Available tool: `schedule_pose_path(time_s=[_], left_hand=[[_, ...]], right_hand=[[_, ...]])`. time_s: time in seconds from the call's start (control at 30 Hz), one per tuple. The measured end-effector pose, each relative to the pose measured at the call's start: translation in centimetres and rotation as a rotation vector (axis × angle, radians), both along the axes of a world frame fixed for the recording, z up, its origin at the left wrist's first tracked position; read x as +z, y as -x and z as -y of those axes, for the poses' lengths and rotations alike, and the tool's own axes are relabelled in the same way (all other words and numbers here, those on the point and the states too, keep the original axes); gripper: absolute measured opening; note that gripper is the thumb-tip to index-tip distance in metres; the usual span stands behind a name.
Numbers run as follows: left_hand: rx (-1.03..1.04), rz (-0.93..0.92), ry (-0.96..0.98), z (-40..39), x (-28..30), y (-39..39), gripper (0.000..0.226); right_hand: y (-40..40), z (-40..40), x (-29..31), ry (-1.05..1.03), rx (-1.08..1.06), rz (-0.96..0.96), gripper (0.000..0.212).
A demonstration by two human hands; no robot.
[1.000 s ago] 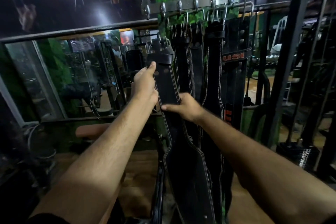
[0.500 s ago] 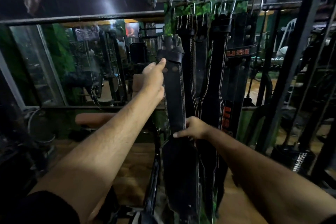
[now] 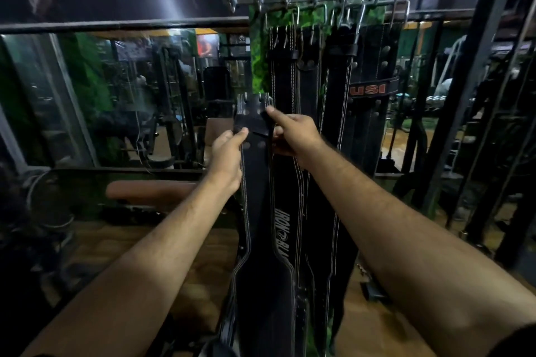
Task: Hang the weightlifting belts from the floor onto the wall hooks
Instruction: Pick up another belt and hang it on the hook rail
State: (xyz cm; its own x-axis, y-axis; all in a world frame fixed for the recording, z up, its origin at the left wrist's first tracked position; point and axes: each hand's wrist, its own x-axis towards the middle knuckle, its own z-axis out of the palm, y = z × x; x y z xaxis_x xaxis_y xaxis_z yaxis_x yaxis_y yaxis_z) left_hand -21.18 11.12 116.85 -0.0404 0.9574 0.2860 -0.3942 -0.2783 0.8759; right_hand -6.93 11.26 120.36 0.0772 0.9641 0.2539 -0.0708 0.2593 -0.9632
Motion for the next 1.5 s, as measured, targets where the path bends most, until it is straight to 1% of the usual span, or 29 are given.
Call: schedule_pose_path(time_s=[0.1,0.17,0.2,0.3,0.33,0.37,0.43,0.47,0.5,0.57,0.63,0.73,0.87,0.93,1.07,1.1,1.2,1.27,1.37,1.43,1.5], left_hand=[[-0.02,0.021,-0.017,-0.7,-0.1,0.7,0.016],[-0.022,0.039,-0.015,-1.4,0.0,1.3,0.014],[-0.021,0.056,-0.008,-1.9,0.0,1.6,0.017],[-0.025,0.061,0.006,-4.0,-0.1,3.0,0.041],[-0.037,0.059,0.004,-4.7,-0.3,3.3,0.041],[-0.038,0.053,-0.001,-5.3,-0.4,3.6,0.035],[0.007,0.012,-0.019,-5.8,-0.5,4.0,0.019],[0.05,-0.012,-0.048,-6.2,-0.3,4.2,0.018],[0.103,-0.034,-0.09,-6.7,0.0,4.5,0.023],[0.169,-0.087,-0.157,-8.1,1.4,5.3,0.032],[0.165,-0.14,-0.147,-9.3,3.4,5.7,0.033],[0.198,-0.268,-0.155,-11.1,5.9,5.8,0.036],[0.131,-0.225,-0.248,-12.7,9.5,5.5,0.036],[0.123,-0.194,-0.314,-13.2,11.5,5.2,0.03],[0.11,-0.138,-0.366,-14.7,15.2,4.6,0.029],[0.121,-0.137,-0.387,-15.3,15.9,4.6,0.03],[0.177,-0.171,-0.448,-16.9,18.2,4.8,0.03],[0.206,-0.169,-0.456,-18.0,19.5,4.9,0.032],[0.241,-0.177,-0.381,-19.3,20.6,4.9,0.042],[0.204,-0.169,-0.323,-20.1,20.7,4.9,0.042],[0.175,-0.163,-0.275,-21.0,20.5,5.0,0.039]], right_hand=[[0.8,-0.9,0.2,-0.013,-0.083,0.147,0.039],[1.5,-1.7,0.2,-0.039,-0.095,0.212,0.038],[1.9,-2.1,0.2,-0.058,-0.089,0.222,0.034],[3.5,-3.4,0.0,-0.092,-0.08,0.226,0.028],[4.1,-4.0,0.0,-0.088,-0.085,0.217,0.027],[4.7,-4.5,0.0,-0.085,-0.097,0.202,0.027],[5.7,-5.7,-0.1,-0.11,-0.166,0.202,0.034],[6.0,-6.2,-0.1,-0.136,-0.206,0.219,0.038],[6.3,-6.7,0.0,-0.153,-0.234,0.23,0.039],[6.8,-7.3,0.5,-0.199,-0.252,0.23,0.03],[7.2,-7.7,1.3,-0.25,-0.289,0.255,0.022],[7.5,-8.2,2.9,-0.265,-0.373,0.286,0.032],[7.8,-9.1,5.6,-0.325,-0.481,0.326,0.054],[7.7,-9.8,7.1,-0.371,-0.513,0.328,0.058],[7.7,-10.5,10.7,-0.441,-0.547,0.298,0.036],[7.7,-10.8,11.5,-0.441,-0.555,0.298,0.033],[8.3,-11.8,13.8,-0.448,-0.611,0.324,0.042],[8.8,-12.3,15.2,-0.446,-0.636,0.385,0.037],[9.1,-13.2,16.5,-0.405,-0.643,0.392,0.033],[9.0,-14.2,16.4,-0.346,-0.621,0.363,0.031],[8.8,-15.1,15.8,-0.309,-0.594,0.305,0.023]])
